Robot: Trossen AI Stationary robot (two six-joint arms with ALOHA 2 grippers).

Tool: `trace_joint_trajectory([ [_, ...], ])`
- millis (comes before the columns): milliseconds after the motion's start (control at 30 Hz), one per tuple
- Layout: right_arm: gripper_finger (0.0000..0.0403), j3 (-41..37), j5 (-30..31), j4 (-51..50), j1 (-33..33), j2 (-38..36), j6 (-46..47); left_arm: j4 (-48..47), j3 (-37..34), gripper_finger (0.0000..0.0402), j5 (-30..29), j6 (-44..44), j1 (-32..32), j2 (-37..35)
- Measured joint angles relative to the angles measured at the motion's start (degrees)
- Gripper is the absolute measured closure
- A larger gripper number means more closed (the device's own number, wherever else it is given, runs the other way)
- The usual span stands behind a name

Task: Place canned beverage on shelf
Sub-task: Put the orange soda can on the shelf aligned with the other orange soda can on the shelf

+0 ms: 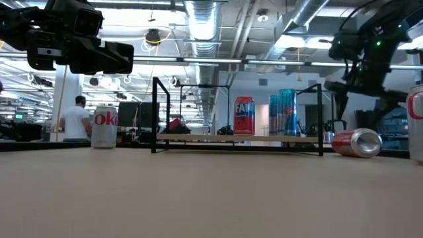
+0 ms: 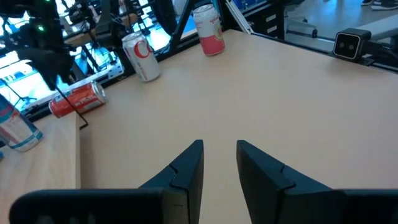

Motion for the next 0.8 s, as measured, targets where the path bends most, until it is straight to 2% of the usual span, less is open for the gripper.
trace_joint_trajectory([
  [267,0.0017,0.0,3.1,-1.7,1.6,3.0,-0.1,-1.1,0.0,0.0317,0.0,0.5,0.0,0.0],
  [500,0.0017,0.1,2.9,-2.8,2.3,8.1,-1.6,-1.1,0.0,0.0317,0.0,0.6,0.0,0.0],
  [800,0.0023,0.0,6.0,-14.1,3.8,8.8,-1.5,-1.1,0.0,0.0317,0.0,0.6,0.0,0.0],
])
